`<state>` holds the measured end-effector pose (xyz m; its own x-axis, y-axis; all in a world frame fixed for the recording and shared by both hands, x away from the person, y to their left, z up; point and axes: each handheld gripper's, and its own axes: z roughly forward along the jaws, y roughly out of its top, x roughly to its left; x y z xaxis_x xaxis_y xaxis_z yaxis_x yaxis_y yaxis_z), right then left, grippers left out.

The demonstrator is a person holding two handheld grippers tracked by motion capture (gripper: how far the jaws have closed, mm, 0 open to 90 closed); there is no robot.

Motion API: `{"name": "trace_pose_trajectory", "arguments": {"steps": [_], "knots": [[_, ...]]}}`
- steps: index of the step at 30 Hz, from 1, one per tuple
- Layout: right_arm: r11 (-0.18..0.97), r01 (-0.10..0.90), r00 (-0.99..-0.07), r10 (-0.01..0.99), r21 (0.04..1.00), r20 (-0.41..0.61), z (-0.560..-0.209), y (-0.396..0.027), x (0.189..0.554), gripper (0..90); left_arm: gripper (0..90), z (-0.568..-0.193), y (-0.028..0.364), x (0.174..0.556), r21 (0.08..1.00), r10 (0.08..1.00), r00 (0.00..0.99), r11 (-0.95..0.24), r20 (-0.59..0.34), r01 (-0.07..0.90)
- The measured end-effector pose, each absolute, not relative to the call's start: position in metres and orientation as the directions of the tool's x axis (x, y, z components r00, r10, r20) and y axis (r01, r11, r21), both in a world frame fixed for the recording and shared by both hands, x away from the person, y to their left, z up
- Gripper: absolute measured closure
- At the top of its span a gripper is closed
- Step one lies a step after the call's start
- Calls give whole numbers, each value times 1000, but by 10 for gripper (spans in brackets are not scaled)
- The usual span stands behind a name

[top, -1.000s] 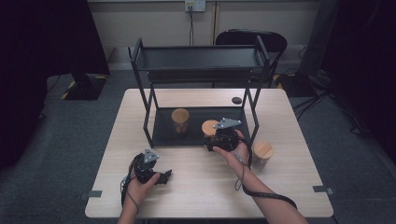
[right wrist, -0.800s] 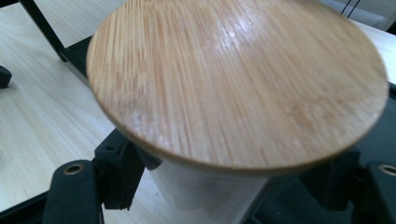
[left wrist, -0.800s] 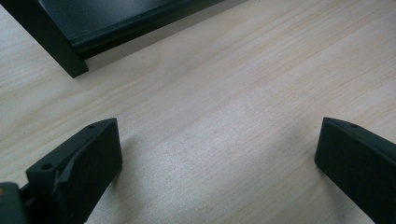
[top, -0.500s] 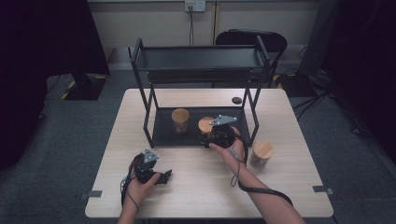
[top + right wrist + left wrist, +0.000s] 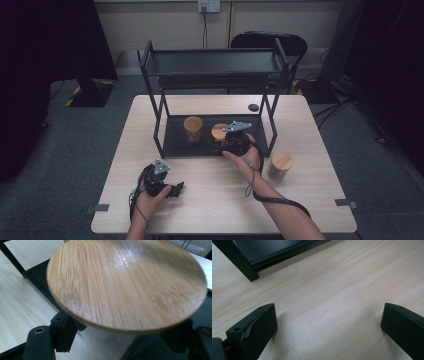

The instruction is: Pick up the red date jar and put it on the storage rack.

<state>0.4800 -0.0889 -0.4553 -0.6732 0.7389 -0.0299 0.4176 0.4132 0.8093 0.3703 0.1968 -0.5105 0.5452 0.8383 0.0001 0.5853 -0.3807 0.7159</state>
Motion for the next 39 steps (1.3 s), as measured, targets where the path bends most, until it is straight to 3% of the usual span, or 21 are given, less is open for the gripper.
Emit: {"name": "trace_pose_trajectory", "arguments": {"steps": [39], "knots": [[415,406,-665,745,814,-49,-462,-82,502,251,3,-511,197,370,716,838,545,-381,0,585]]}}
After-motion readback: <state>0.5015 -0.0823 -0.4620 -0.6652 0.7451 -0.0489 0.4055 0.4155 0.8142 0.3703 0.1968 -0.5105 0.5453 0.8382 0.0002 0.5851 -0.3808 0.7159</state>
